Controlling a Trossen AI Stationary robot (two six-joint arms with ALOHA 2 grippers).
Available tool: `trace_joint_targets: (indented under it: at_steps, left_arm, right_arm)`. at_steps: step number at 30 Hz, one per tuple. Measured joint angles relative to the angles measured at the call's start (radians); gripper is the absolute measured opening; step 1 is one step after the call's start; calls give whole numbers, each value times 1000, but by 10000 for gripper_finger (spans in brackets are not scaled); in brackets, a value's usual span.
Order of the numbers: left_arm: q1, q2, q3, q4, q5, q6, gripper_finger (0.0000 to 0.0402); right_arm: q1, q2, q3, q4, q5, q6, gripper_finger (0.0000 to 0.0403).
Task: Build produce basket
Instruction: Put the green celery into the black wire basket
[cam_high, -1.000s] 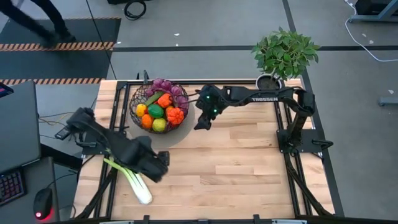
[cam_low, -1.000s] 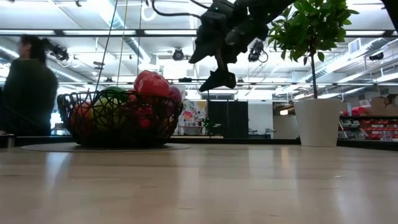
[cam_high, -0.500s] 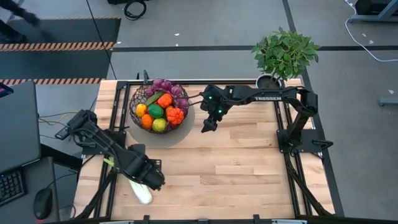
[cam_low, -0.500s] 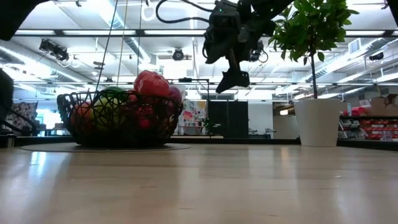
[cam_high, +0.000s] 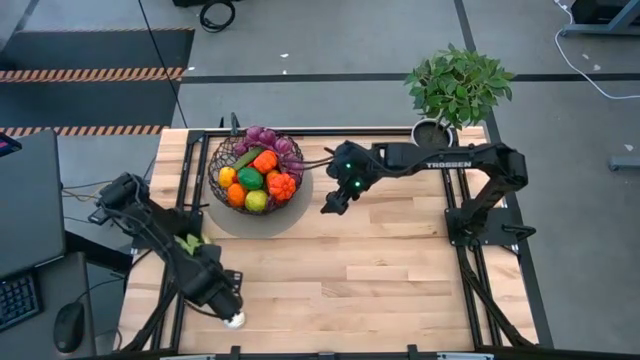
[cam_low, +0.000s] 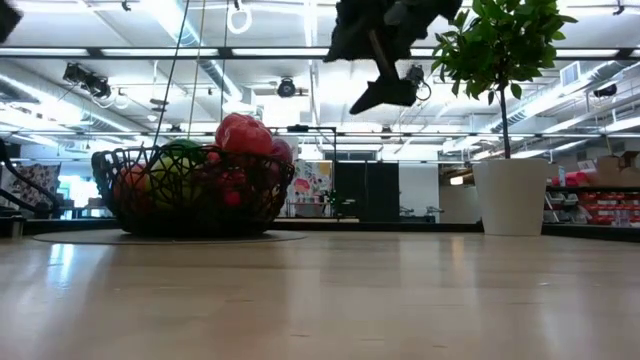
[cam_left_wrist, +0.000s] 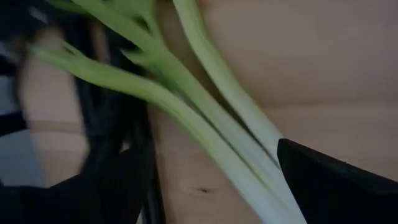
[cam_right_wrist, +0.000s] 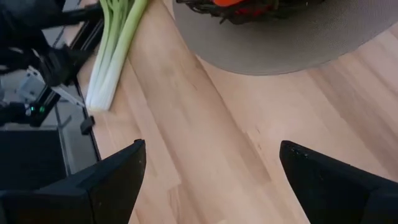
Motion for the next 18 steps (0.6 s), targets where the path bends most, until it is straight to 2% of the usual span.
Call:
trace_joint_targets:
  at_steps: [3, 6, 10, 18]
  left_arm:
    - [-28, -29, -91, 146, 25, -14, 343]
    - [-36, -54, -136, 193, 27, -21, 343]
    - [-43, -71, -145, 133, 26, -31, 343]
    - [-105, -131, -145, -8, 1, -43, 343]
  right_arm:
    - [40, -5, 0, 11, 49, 68, 372]
    - [82, -5, 0, 11, 70, 138, 372]
    - [136, -5, 0, 11, 110, 210, 372]
    - [210, -5, 0, 13, 120, 338, 372]
